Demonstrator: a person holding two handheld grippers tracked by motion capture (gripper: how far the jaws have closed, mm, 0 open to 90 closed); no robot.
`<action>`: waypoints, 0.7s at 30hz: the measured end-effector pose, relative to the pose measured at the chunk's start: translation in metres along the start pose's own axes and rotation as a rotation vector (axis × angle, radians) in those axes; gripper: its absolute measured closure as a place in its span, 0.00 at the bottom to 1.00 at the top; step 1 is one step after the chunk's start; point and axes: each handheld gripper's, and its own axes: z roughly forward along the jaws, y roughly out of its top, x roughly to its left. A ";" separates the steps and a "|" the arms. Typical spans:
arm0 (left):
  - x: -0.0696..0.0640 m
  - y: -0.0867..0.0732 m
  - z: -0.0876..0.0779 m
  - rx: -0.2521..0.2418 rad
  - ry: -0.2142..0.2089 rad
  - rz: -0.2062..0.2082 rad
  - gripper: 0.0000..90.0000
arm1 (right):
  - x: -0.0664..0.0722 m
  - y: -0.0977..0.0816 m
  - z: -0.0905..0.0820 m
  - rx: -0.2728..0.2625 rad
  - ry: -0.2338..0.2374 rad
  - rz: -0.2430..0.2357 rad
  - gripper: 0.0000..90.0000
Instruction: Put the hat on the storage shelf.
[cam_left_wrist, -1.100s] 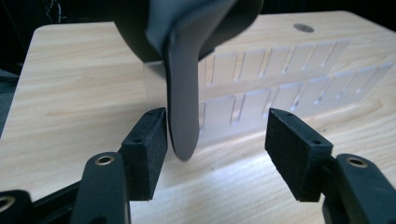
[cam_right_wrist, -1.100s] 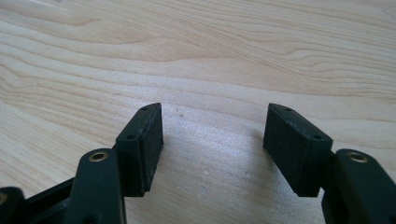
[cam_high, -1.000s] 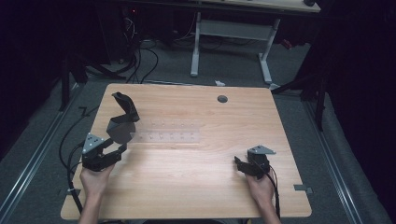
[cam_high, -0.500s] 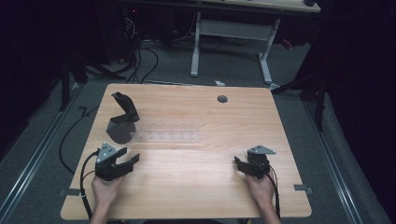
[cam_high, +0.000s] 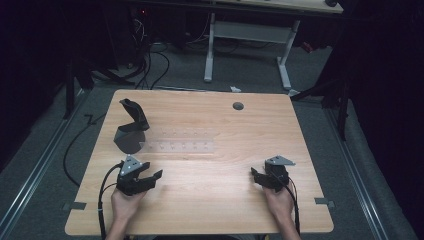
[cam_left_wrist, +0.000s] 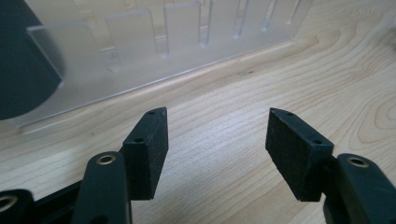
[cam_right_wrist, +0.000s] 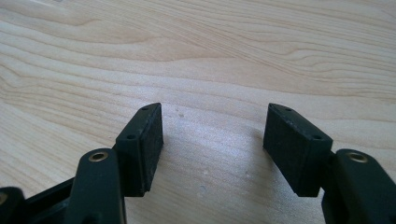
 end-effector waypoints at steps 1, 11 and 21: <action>0.000 -0.002 0.002 0.005 0.002 0.005 0.44 | 0.000 0.000 0.000 0.000 0.000 0.000 0.42; 0.001 -0.013 0.017 0.052 0.041 0.045 0.45 | 0.000 0.000 0.000 0.000 0.000 0.000 0.42; 0.002 -0.023 0.027 0.087 0.098 0.109 0.43 | 0.000 0.000 0.000 0.000 0.000 0.000 0.42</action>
